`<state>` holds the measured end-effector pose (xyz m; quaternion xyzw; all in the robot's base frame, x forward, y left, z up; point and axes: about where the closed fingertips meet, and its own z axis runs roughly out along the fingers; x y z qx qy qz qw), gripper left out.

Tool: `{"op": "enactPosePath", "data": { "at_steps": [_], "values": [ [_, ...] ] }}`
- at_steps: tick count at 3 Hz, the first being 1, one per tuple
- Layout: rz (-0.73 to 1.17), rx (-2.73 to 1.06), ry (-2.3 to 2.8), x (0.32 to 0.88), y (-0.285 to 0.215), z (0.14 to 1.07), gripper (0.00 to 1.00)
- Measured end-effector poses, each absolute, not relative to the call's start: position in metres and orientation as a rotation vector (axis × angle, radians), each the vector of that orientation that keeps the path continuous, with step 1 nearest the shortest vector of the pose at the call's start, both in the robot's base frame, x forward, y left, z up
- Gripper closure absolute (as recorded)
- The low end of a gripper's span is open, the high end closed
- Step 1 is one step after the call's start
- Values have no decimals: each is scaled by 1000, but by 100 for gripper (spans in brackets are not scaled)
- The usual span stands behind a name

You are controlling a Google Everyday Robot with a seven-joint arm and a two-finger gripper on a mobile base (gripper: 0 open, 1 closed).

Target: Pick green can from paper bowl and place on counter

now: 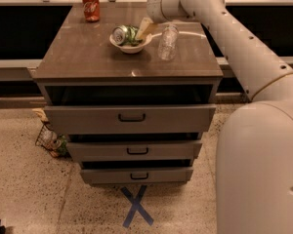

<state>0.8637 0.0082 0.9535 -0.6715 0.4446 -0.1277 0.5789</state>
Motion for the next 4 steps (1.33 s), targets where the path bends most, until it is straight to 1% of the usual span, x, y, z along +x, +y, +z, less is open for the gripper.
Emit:
{"op": "enactPosePath", "data": {
  "at_steps": [1, 3, 4],
  "values": [
    [-238, -1621, 1000, 845, 26, 935, 0],
    [-135, -1687, 998, 822, 45, 906, 0],
    [-78, -1701, 1009, 817, 50, 898, 18]
  ]
}}
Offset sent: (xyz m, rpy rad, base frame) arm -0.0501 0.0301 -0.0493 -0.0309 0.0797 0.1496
